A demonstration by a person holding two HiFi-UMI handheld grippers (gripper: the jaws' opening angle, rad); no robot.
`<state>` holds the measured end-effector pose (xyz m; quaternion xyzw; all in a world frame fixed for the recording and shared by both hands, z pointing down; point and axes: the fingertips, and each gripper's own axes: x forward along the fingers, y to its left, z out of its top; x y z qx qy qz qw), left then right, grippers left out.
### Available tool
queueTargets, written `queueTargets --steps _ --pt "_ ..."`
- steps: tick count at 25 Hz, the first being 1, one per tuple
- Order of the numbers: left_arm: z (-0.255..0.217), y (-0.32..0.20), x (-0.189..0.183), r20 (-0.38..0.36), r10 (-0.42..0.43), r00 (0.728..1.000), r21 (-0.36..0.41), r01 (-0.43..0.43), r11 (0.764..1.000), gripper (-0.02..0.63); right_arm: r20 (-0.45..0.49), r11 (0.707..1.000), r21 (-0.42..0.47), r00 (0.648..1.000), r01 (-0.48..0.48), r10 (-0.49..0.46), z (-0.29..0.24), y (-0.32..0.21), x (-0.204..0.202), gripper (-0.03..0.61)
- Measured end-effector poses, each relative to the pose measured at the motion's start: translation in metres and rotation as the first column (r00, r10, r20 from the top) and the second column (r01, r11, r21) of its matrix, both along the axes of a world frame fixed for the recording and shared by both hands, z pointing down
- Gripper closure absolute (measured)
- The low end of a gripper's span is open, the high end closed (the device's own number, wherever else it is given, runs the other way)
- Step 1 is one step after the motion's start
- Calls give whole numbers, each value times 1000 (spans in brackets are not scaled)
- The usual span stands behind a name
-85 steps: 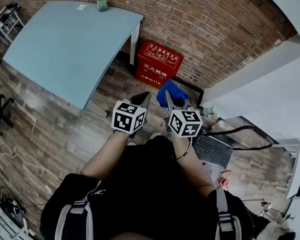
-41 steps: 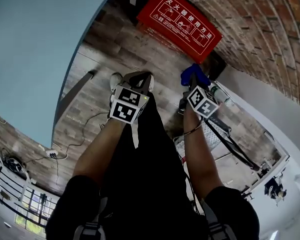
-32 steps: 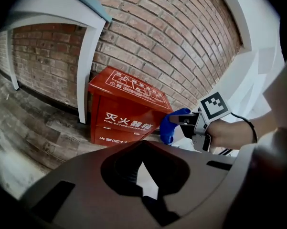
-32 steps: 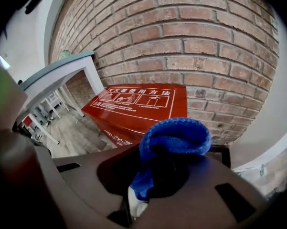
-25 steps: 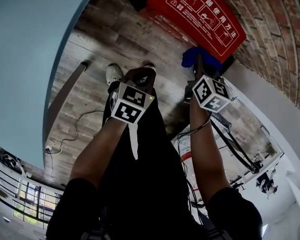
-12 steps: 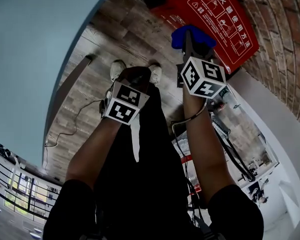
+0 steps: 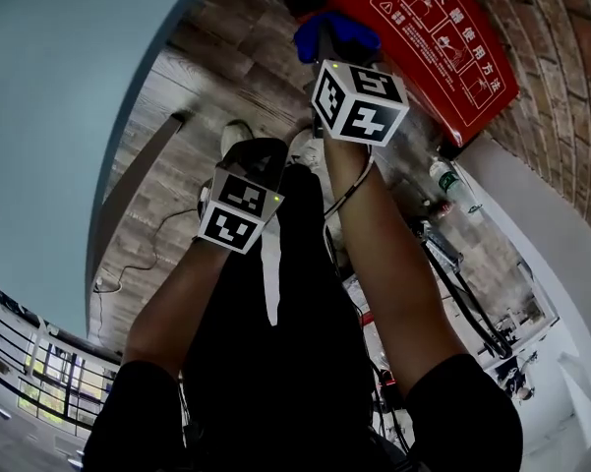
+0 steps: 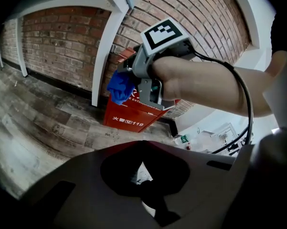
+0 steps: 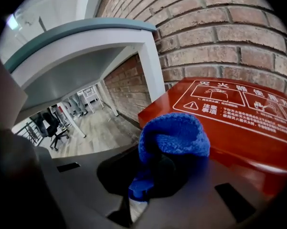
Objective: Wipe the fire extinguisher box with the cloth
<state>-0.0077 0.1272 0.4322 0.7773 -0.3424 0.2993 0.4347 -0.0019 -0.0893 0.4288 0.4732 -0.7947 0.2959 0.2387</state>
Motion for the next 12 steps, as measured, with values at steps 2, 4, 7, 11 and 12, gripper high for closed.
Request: queueTargets --steps 2,4,7,11,12 --pt "3 3 3 -1 16 1000 -6 -16 1000 620 5 1000 -6 1000 -25 25 7 -5 -2 536" --pt "5 4 4 -1 27 1000 -8 -27 1000 620 16 998 -13 998 -58 58 13 -8 -1 537" --pt "5 7 6 -2 36 999 -9 -36 999 620 35 994 -23 993 -108 109 18 -9 10 537" --pt "8 8 6 1 47 999 -11 -47 999 620 27 993 -21 993 -112 113 26 -1 33 535" --pt "9 9 6 3 49 999 -11 -49 999 620 20 993 -26 993 -112 113 28 3 41 536"
